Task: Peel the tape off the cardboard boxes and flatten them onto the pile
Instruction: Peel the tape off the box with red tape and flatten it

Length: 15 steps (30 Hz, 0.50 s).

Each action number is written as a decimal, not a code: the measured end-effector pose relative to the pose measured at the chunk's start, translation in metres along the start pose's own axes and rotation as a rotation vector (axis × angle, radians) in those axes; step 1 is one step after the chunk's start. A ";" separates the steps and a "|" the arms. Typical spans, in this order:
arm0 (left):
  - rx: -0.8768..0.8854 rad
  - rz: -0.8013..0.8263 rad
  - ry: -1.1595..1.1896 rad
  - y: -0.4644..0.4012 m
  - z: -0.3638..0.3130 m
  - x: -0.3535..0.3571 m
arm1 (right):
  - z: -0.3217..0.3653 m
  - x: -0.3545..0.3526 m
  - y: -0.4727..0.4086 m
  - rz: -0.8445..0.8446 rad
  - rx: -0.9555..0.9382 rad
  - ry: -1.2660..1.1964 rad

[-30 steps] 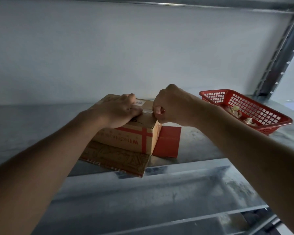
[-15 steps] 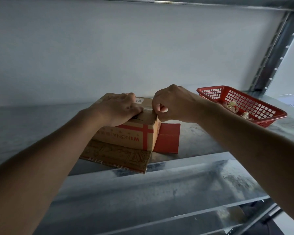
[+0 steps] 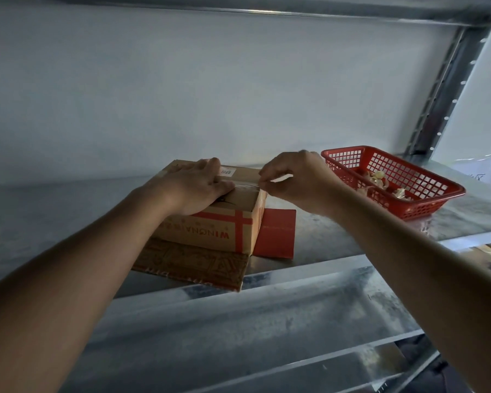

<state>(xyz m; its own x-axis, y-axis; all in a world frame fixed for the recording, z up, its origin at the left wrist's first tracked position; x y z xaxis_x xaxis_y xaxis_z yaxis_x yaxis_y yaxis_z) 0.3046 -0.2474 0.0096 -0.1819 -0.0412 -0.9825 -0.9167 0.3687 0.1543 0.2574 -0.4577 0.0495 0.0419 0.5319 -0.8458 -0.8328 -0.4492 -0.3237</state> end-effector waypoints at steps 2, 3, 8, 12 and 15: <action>-0.004 -0.016 0.043 0.000 0.002 -0.001 | -0.005 0.009 0.013 -0.058 0.061 -0.097; -0.008 -0.022 0.059 0.000 0.003 0.000 | -0.007 0.014 0.019 -0.084 0.101 -0.167; 0.004 -0.042 0.031 0.002 -0.001 -0.001 | -0.011 0.040 0.043 -0.300 0.202 -0.388; 0.005 -0.042 0.002 0.001 -0.002 -0.001 | -0.013 0.047 0.046 -0.382 0.247 -0.459; 0.011 -0.033 -0.019 0.001 -0.003 -0.002 | -0.011 0.047 0.045 -0.419 0.257 -0.436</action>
<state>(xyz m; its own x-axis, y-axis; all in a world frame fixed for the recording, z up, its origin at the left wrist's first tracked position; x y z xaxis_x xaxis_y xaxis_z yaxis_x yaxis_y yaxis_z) 0.3034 -0.2497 0.0117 -0.1450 -0.0353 -0.9888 -0.9180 0.3777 0.1211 0.2279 -0.4607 -0.0089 0.2084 0.8910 -0.4035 -0.9023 0.0160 -0.4307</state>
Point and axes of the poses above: each hand's wrist, its own y-axis away from the middle knuckle, its own x-axis out of the palm, z = x × y, the point moved 7 cm from there along -y, towards the middle knuckle, and after that the axes turned 12 degrees about z, right-handed, at the moved point
